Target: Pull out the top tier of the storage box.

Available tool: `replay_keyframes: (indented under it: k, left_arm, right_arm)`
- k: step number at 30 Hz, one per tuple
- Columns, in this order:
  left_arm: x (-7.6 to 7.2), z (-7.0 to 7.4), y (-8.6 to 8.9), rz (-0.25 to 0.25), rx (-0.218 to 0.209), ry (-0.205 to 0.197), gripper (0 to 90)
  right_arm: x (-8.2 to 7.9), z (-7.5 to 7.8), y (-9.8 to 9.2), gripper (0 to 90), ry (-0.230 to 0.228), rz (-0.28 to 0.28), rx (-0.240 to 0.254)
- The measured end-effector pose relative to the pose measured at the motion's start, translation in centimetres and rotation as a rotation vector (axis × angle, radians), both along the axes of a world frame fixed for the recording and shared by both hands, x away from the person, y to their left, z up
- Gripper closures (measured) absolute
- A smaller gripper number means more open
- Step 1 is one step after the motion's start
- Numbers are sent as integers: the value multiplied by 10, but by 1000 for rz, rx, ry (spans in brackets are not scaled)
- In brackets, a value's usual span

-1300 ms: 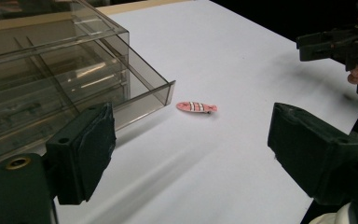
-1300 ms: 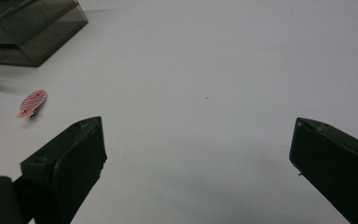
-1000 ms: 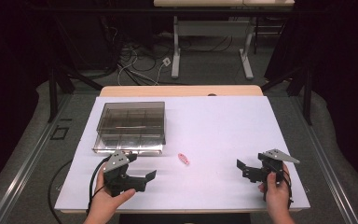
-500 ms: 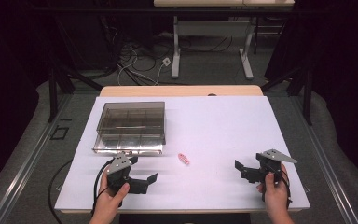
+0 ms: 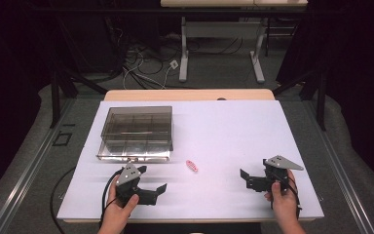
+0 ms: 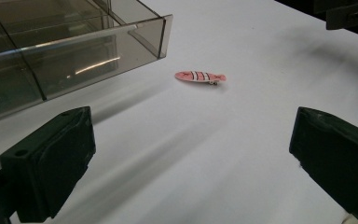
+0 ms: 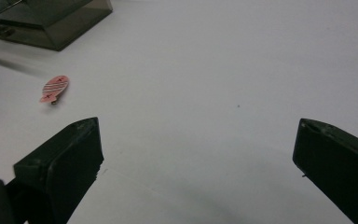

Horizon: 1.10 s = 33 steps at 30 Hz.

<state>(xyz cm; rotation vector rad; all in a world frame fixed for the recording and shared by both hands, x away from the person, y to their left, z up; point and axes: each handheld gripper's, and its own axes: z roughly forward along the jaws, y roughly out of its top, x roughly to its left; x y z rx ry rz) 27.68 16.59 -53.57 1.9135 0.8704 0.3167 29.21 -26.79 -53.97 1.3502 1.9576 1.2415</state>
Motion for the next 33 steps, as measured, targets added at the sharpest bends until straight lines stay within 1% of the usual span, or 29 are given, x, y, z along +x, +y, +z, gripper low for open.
replay_keyframes:
  k: [1,3,8,10,13,15,16,18,19,20,22,24,25,26,28,29,30,32,33]
  left_arm:
    - [0,-1,0,3,6,-4,5]
    - [1,-3,1,4,1,-3,5]
    - [1,-7,3,0,9,-1,5]
    - [1,-9,3,0,5,4,5]
    - [2,-11,4,-7,3,15,5]
    - [2,-11,3,0,-3,21,5]
    - [2,-11,3,2,-1,18,5]
    - [3,-12,3,7,0,19,4]
    - [3,-12,2,12,-3,17,5]
    - [3,-11,2,17,-8,16,5]
    - [3,-11,1,15,-16,21,4]
    - [3,-11,0,13,-14,29,5]
    - [3,-11,0,15,-15,29,5]
    - [3,-11,-1,18,-17,32,5]
    - [2,-11,-1,17,-13,27,4]
    - [2,-11,-2,25,-24,33,5]
    - [3,-10,-2,26,-25,30,4]
    - [3,-10,-2,33,-34,29,5]
    - [3,-10,-2,35,-32,28,5]
  right_arm:
    - [0,0,1,10,-2,6,-1]
    - [-2,2,4,8,-4,29,-5]
    - [-3,4,9,7,-3,58,8]
    - [-4,5,12,6,2,69,12]
    - [-6,6,17,0,4,93,-2]
    - [-7,6,21,0,-1,105,-12]
    - [-8,6,23,0,8,107,-14]
    - [-9,6,27,0,2,124,-24]
    - [-10,7,29,0,14,133,-25]
    - [-10,7,31,0,15,138,-32]
    - [-10,8,34,0,13,140,-28]
    - [-9,8,37,0,10,139,-13]
    - [-9,8,40,0,16,135,-10]
    - [-9,8,40,0,17,140,-14]
    - [-8,7,43,0,15,142,-18]
    - [-8,7,44,0,16,141,-25]
    - [-8,8,46,0,24,143,-21]
    - [-8,9,49,0,25,143,-17]
    - [-8,11,51,0,38,149,-18]
